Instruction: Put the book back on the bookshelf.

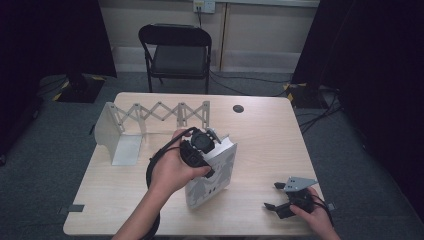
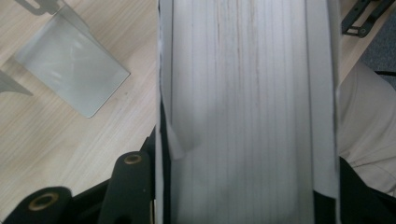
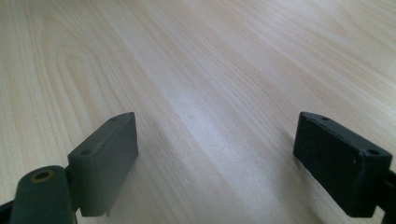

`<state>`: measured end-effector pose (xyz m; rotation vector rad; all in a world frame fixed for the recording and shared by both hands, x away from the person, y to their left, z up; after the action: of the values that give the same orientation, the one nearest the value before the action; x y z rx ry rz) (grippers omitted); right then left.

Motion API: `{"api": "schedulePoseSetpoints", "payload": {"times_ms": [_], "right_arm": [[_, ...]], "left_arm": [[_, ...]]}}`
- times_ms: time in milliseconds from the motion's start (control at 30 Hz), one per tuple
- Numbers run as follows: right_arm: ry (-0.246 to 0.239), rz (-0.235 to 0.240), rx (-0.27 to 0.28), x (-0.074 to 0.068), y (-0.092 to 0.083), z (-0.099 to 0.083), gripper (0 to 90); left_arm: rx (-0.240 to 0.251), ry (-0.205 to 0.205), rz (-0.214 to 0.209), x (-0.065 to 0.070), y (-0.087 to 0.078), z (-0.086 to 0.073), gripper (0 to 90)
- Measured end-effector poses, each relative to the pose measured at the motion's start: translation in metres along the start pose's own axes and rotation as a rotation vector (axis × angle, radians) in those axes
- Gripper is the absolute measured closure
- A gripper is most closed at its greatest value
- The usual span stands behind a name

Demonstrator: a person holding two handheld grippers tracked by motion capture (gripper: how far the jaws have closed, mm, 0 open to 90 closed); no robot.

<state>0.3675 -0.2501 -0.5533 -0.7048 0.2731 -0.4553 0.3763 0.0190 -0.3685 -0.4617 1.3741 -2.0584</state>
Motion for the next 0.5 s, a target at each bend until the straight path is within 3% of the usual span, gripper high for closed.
{"api": "schedulePoseSetpoints", "payload": {"times_ms": [500], "right_arm": [[0.0,-0.002,0.0,0.0001,0.0,0.0001,13.3]], "left_arm": [[-0.02,-0.035,0.004,-0.0069,-0.0041,-0.0061,52.7]]}}
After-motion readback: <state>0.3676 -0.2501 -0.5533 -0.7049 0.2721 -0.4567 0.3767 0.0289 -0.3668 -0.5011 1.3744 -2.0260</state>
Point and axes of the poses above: each handheld gripper's, and its own axes: y roughly forward along the jaws, z roughly out of its top, x roughly to its right, the point moved 8 cm from there along y, roughly forward along the jaws, and after that the axes turned 7 degrees about z, right-handed, at the moved point
